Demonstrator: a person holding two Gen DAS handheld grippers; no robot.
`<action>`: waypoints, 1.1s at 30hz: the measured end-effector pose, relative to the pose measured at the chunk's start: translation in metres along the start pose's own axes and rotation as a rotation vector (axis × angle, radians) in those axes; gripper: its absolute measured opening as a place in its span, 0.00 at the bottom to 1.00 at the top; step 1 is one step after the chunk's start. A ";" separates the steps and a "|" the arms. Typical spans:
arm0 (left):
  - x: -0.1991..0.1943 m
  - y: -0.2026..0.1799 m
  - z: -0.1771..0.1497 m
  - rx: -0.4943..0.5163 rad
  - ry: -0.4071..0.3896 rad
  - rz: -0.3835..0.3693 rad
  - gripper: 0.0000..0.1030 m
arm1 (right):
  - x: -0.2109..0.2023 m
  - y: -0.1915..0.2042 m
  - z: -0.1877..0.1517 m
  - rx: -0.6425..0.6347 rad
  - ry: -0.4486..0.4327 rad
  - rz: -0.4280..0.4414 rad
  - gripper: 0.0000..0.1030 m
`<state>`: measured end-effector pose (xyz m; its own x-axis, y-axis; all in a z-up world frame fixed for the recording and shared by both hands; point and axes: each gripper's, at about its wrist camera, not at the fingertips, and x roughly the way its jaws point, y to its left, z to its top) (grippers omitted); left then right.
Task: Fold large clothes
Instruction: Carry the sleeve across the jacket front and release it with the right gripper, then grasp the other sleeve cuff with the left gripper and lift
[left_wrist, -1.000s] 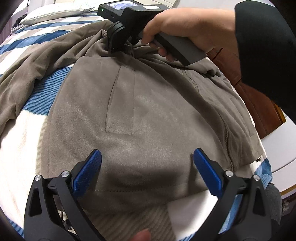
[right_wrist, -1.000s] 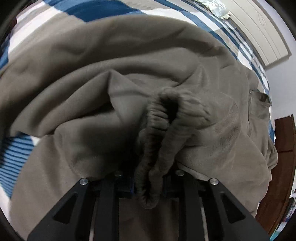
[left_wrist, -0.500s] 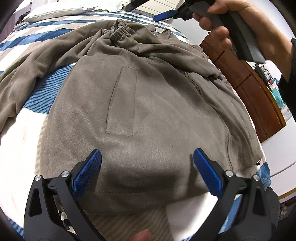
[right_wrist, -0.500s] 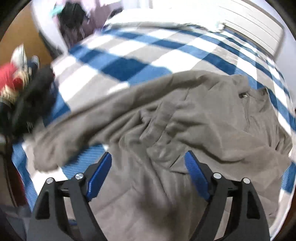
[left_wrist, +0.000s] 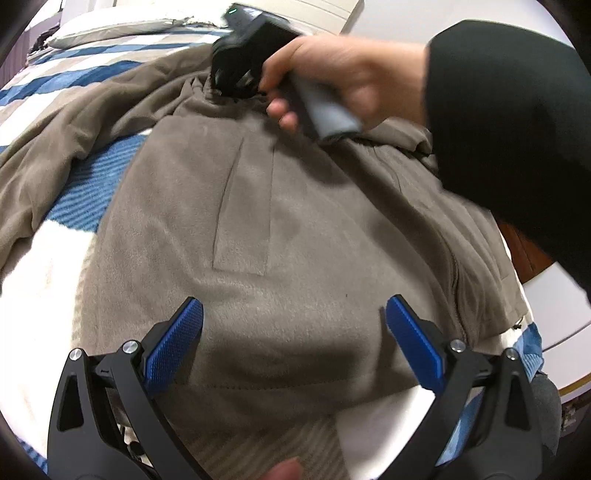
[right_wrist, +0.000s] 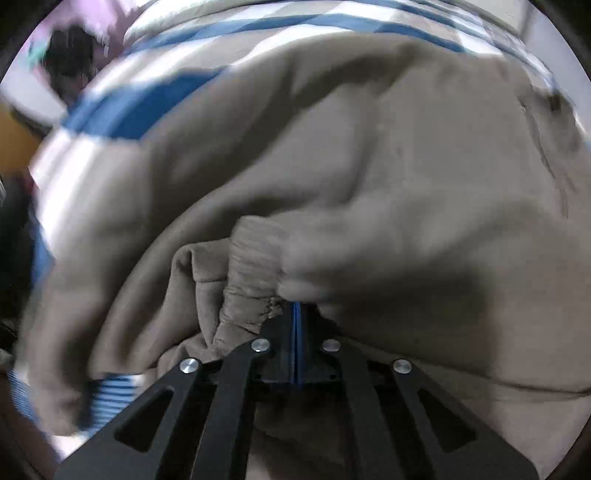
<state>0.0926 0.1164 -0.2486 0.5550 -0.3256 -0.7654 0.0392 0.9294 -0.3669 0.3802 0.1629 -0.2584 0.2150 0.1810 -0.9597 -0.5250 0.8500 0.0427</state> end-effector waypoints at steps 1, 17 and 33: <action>-0.002 0.001 0.002 -0.006 -0.020 -0.003 0.94 | -0.003 -0.001 0.002 0.001 0.002 0.010 0.03; 0.011 0.004 0.008 -0.005 -0.013 0.015 0.94 | -0.104 -0.224 -0.113 0.298 -0.103 -0.123 0.04; 0.002 0.017 0.010 -0.040 -0.043 0.027 0.94 | -0.131 -0.172 -0.204 0.231 -0.154 0.022 0.12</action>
<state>0.1025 0.1333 -0.2510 0.5908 -0.2917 -0.7523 -0.0094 0.9298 -0.3679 0.2741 -0.1078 -0.1969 0.3374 0.2588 -0.9051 -0.3330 0.9321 0.1424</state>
